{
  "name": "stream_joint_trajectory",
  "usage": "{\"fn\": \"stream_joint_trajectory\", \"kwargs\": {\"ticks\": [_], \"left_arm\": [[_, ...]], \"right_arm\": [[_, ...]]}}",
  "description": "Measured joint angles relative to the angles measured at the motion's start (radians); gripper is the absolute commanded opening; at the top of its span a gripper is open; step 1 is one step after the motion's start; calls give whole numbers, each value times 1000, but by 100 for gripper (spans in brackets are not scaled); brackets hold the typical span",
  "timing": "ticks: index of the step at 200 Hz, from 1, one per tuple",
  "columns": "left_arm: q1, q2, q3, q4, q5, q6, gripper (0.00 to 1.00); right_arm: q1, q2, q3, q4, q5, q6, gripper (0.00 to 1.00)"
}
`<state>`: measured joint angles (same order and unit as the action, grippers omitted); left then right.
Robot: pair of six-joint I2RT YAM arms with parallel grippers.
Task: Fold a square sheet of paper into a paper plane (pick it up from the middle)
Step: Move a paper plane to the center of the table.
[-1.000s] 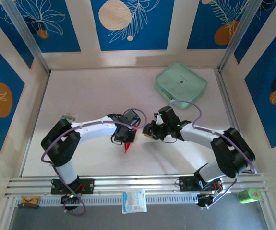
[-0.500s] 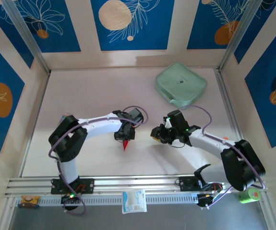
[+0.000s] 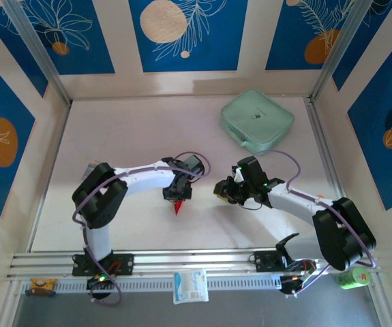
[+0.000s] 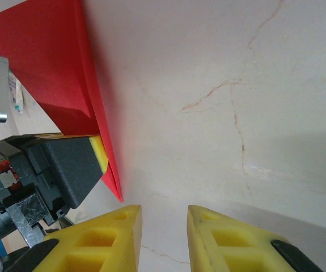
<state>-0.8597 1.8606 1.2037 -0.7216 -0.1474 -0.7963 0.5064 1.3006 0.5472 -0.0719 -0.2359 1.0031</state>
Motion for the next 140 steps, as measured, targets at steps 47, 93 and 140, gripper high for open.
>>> {"fn": "stream_joint_trajectory", "kwargs": {"ticks": [47, 93, 140], "left_arm": [[0, 9, 2, 3, 0, 0, 17], [0, 13, 2, 3, -3, -9, 25], [0, 23, 9, -1, -9, -35, 36]], "right_arm": [[10, 10, 0, -1, 0, 0, 28], [11, 13, 0, 0, 0, 0, 28], [11, 13, 0, -1, 0, 0, 28]]}}
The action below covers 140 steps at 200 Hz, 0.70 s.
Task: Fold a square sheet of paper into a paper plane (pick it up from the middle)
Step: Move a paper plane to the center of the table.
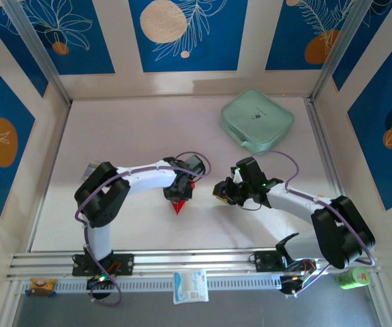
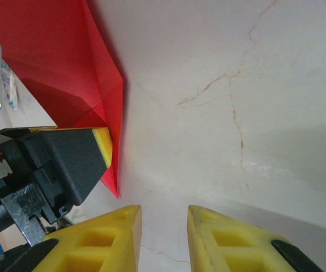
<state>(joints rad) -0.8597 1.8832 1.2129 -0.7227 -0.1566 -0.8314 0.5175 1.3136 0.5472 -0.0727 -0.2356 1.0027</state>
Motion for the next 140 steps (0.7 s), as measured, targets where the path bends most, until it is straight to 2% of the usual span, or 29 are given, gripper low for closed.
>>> {"fn": "stream_joint_trajectory", "kwargs": {"ticks": [140], "left_arm": [[0, 5, 8, 8, 23, -34, 40]], "right_arm": [[-36, -43, -20, -14, -1, -1, 28]]}}
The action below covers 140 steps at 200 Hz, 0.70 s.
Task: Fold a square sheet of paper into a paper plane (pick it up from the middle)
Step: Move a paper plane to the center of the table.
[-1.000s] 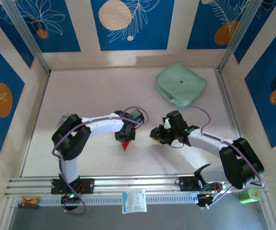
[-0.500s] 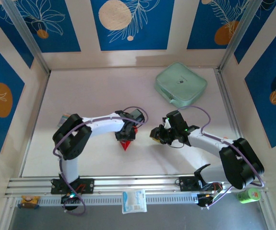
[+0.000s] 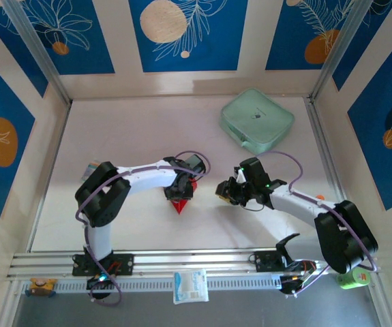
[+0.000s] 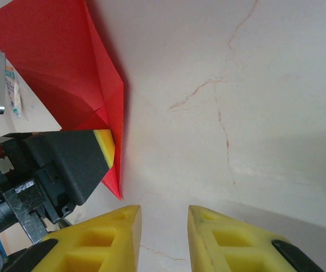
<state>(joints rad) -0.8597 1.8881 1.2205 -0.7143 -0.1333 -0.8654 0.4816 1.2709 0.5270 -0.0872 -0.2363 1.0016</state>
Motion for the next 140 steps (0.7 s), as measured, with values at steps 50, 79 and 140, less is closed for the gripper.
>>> {"fn": "stream_joint_trajectory", "kwargs": {"ticks": [50, 79, 140], "left_arm": [[0, -2, 4, 2, 10, 2, 41], [0, -10, 4, -3, 14, 1, 43], [0, -86, 3, -5, 21, -25, 48]], "right_arm": [[-12, -21, 0, -29, 0, -10, 29], [-40, -66, 0, -87, 2, -34, 29], [-169, -217, 0, -223, 13, -101, 29]]}}
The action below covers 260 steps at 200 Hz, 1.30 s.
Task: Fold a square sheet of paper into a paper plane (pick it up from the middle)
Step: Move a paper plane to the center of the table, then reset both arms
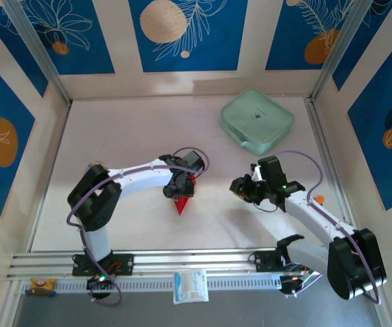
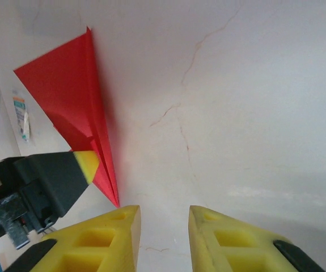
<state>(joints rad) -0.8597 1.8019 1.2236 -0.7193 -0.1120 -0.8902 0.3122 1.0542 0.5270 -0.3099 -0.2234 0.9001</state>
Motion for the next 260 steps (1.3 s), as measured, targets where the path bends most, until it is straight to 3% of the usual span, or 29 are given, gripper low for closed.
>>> {"fn": "stream_joint_trajectory", "kwargs": {"ticks": [24, 41, 68, 77, 93, 109, 136, 168, 204, 260], "left_arm": [[0, -56, -11, 4, 4, -4, 49], [0, -121, -30, 10, -5, -2, 51], [13, -287, -81, 38, -107, 40, 55], [27, -350, -108, 55, -143, 74, 64], [86, -472, -181, 114, -231, 142, 93], [169, -579, -280, 190, -328, 234, 100], [308, -695, -469, 335, -496, 424, 100], [441, -722, -653, 567, -580, 663, 100], [536, -657, -771, 837, -547, 821, 100], [588, -419, -823, 1263, -399, 927, 100]], "right_arm": [[-44, -53, 1, -51, 16, -34, 30], [-66, -89, 13, -91, 52, -67, 39], [-71, -118, 76, -126, 177, -176, 44], [-70, -123, 93, -119, 237, -224, 49], [-69, -132, 95, -74, 354, -319, 83], [-69, -134, 47, 42, 462, -422, 89], [-79, -77, -47, 224, 541, -591, 89], [-114, 71, -87, 431, 579, -721, 89], [-192, 248, -97, 636, 523, -798, 88], [-282, 418, -122, 1035, 332, -833, 89]]}}
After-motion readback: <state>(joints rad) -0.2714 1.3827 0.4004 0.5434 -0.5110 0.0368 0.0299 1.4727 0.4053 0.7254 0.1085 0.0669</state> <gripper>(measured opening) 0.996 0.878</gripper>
